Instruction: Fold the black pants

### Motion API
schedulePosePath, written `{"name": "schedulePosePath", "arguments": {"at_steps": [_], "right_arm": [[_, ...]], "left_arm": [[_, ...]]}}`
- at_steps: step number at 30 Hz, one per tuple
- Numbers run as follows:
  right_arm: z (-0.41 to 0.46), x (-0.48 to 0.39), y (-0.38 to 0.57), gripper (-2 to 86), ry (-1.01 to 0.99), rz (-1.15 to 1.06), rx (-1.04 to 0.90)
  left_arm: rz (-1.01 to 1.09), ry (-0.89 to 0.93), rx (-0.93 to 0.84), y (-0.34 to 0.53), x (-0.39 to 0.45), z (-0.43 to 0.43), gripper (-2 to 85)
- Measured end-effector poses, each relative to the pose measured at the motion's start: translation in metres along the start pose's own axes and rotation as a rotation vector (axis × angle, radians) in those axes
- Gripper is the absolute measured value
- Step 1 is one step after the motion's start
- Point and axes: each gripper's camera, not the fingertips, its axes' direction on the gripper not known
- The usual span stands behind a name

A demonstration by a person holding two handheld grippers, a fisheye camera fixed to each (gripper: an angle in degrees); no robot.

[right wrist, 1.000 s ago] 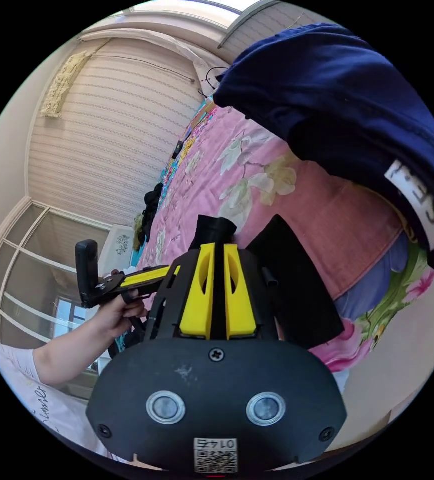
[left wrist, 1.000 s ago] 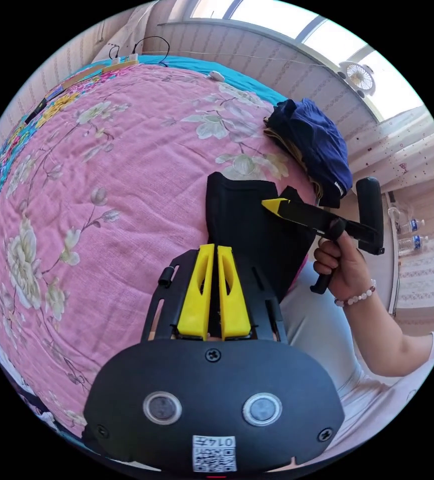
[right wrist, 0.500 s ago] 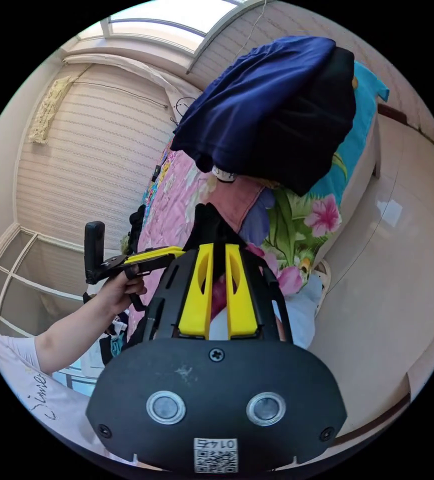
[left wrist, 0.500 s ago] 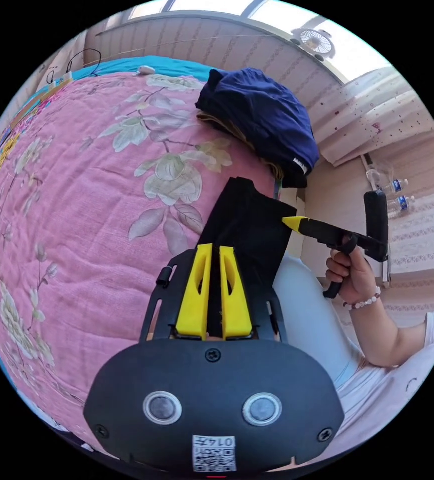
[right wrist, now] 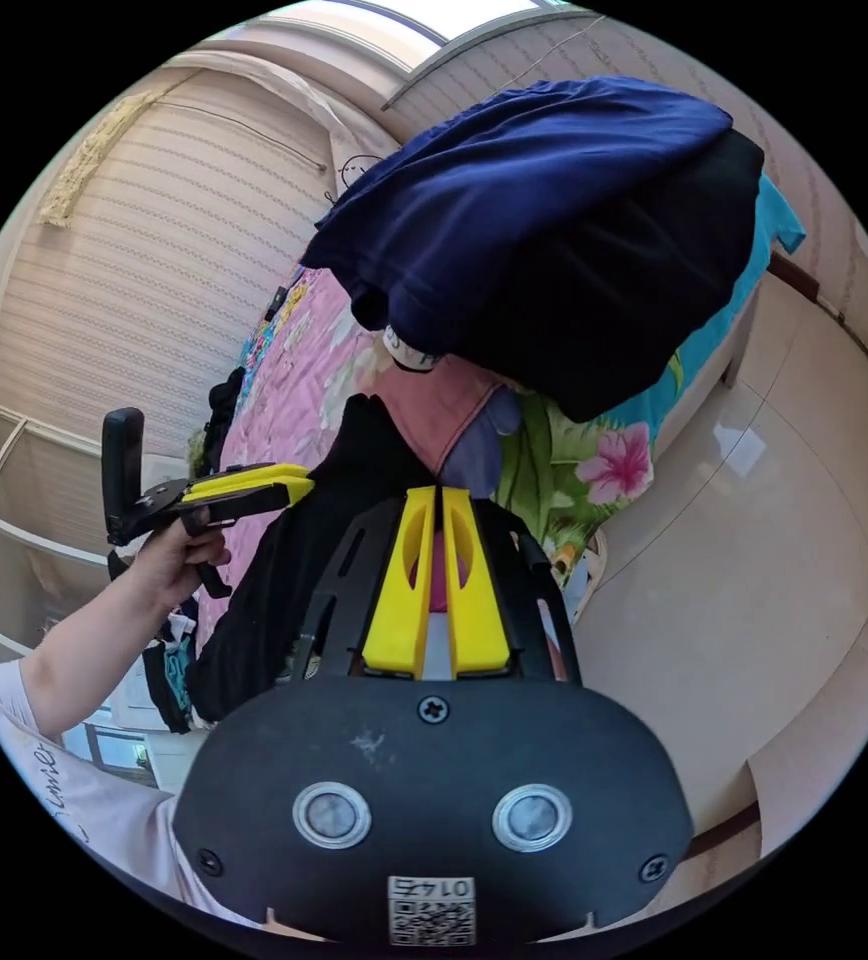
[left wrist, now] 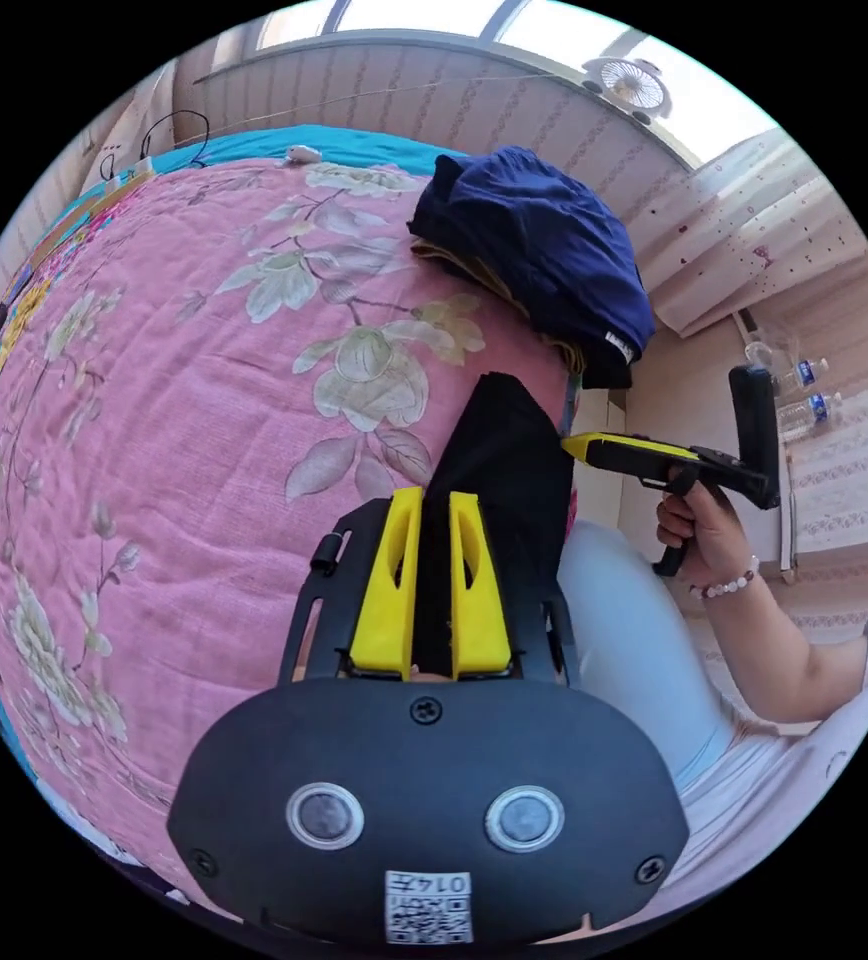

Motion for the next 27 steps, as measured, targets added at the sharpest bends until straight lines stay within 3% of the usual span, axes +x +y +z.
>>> {"name": "schedulePosePath", "arguments": {"at_steps": [4, 7, 10, 15, 19, 24, 27], "right_arm": [[0.011, -0.026, 0.02, 1.6, 0.1, -0.062, 0.008], [0.014, -0.061, 0.043, 2.2, 0.21, -0.195, 0.028], [0.035, -0.125, 0.069, 2.8, 0.144, -0.473, 0.028], [0.133, -0.27, 0.123, 4.9, -0.027, -1.015, -0.249], [0.223, -0.376, 0.191, 6.1, 0.007, -1.383, -0.426], [0.312, -0.435, 0.254, 6.7, 0.163, -1.579, -0.574], [0.353, -0.446, 0.272, 6.3, 0.259, -1.554, -0.648]], "left_arm": [[0.061, -0.091, 0.157, 0.065, -0.006, -0.071, 5.0], [0.066, -0.228, 0.141, 0.148, -0.01, -0.116, 5.1], [-0.071, -0.326, 0.062, 0.244, -0.021, -0.136, 5.2], [-0.278, -0.379, -0.022, 0.365, -0.027, -0.134, 6.0], [-0.329, -0.392, 0.009, 0.414, -0.029, -0.13, 6.4], [-0.314, -0.436, -0.03, 0.443, -0.037, -0.114, 7.0], [-0.346, -0.424, -0.004, 0.46, -0.04, -0.116, 6.9]]}}
